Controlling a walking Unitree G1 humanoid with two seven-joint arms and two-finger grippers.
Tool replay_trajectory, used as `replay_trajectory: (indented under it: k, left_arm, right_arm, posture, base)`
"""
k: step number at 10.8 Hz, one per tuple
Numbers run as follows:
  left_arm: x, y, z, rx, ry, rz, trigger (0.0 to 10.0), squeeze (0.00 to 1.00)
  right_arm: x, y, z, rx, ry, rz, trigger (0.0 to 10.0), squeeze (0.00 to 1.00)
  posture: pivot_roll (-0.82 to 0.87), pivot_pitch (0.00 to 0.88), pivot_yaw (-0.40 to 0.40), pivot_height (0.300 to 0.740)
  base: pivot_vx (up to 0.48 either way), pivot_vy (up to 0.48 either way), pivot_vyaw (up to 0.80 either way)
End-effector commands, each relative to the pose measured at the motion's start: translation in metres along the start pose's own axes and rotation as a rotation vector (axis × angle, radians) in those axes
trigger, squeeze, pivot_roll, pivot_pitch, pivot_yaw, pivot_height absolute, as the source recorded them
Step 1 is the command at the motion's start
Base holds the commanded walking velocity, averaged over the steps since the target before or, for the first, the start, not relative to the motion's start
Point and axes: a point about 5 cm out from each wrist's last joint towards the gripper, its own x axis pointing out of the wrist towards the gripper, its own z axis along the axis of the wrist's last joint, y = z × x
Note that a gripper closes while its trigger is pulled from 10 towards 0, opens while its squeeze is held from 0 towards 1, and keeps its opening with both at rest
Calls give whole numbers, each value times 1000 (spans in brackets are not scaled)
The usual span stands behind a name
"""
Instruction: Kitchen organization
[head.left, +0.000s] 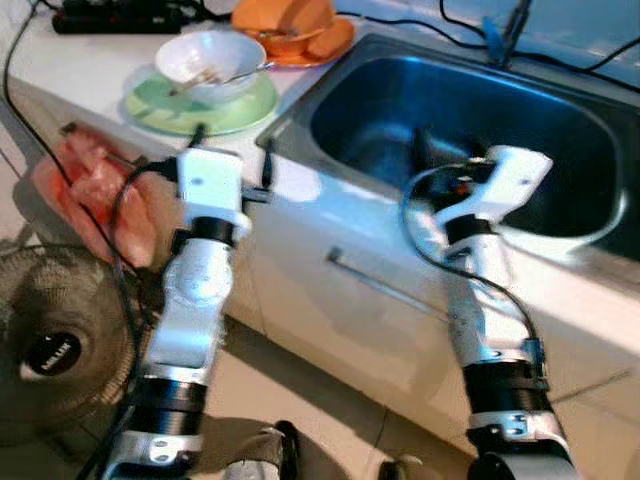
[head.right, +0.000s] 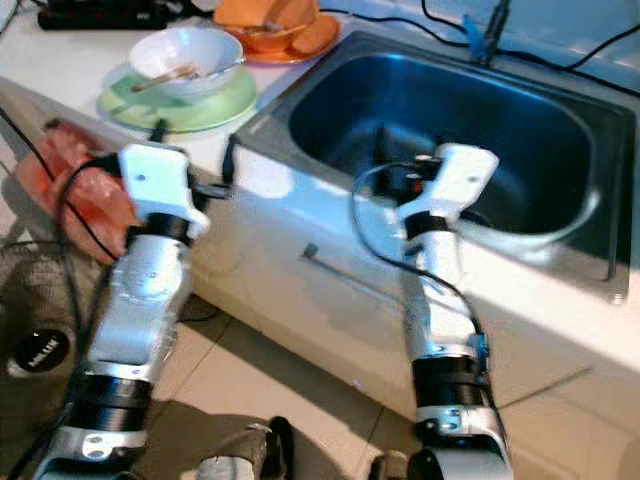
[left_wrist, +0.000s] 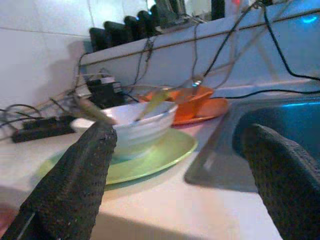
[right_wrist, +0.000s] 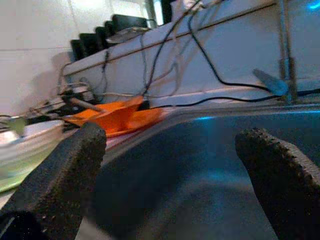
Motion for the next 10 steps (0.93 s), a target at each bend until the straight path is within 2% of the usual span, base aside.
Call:
replay_trajectory:
  k: [1,7,10]
  left_arm:
    - [-1,-4,2,0,-2,-8,10000,0]
    - [-1,-7,2,-7,-6,-13,10000,0]
    - [-1,-5,1,-3,6,-6,10000,0]
  right_arm:
    - [-3,-6,-3,1,22,-20,10000,0]
    - [-3,-7,-4,3,29,-21,10000,0]
    - [-4,-6,-5,5,33,-16,10000,0]
  posture:
    - [47,154,2,740]
    - [44,156,2,740]
    - [47,156,0,740]
  base:
    - [0,0,0]
    - [0,0,0]
    - [0,417,0]
